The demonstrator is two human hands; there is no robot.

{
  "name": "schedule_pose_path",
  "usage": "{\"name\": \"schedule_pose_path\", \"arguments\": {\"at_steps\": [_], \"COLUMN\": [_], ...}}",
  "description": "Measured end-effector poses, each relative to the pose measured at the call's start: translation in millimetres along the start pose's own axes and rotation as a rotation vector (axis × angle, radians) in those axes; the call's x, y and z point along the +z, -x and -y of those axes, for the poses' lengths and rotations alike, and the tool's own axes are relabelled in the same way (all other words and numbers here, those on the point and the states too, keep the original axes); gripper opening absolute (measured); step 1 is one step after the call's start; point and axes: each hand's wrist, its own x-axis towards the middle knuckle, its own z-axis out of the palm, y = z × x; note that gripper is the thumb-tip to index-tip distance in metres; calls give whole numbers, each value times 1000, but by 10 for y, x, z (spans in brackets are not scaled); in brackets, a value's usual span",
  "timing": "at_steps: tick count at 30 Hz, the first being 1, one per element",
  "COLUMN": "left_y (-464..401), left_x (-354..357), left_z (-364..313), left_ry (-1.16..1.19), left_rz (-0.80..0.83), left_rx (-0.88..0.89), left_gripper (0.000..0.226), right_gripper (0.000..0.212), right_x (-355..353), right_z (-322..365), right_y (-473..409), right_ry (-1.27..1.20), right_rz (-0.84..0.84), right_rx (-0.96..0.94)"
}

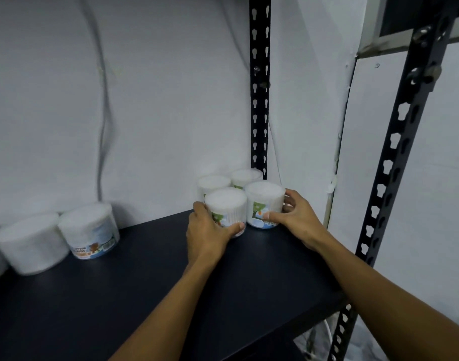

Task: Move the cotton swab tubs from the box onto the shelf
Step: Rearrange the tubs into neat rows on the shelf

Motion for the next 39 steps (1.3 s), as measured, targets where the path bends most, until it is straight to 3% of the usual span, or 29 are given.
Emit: {"name": "schedule_pose_path", "arguments": {"at_steps": [5,10,15,20,25,39], "left_y": [-84,-112,-124,-119,-77,-55], "left_x": [91,-25,-198,-177,-150,-137], "left_z": [39,115,225,279,238,217], "left_ry": [25,256,403,366,337,311], "left_rz": [40,185,344,361,274,228], "left_rx": [14,-14,-45,-47,-18,2], "left_gripper": [87,95,94,78,70,64], "right_gripper": [80,67,73,61,44,44], "right_x": [-7,-31,-82,-69,-70,-56], "right_z": [-52,-25,-32,-28,-50,-56], "right_y": [-83,-52,-57,-19,-18,-29], "right_ry": [-5,-22,-138,-81,-39,-36], "right_rz": [-27,23,-118,-73,-76,-91], "right_rx": [3,-33,29,10,-16,-17]}}
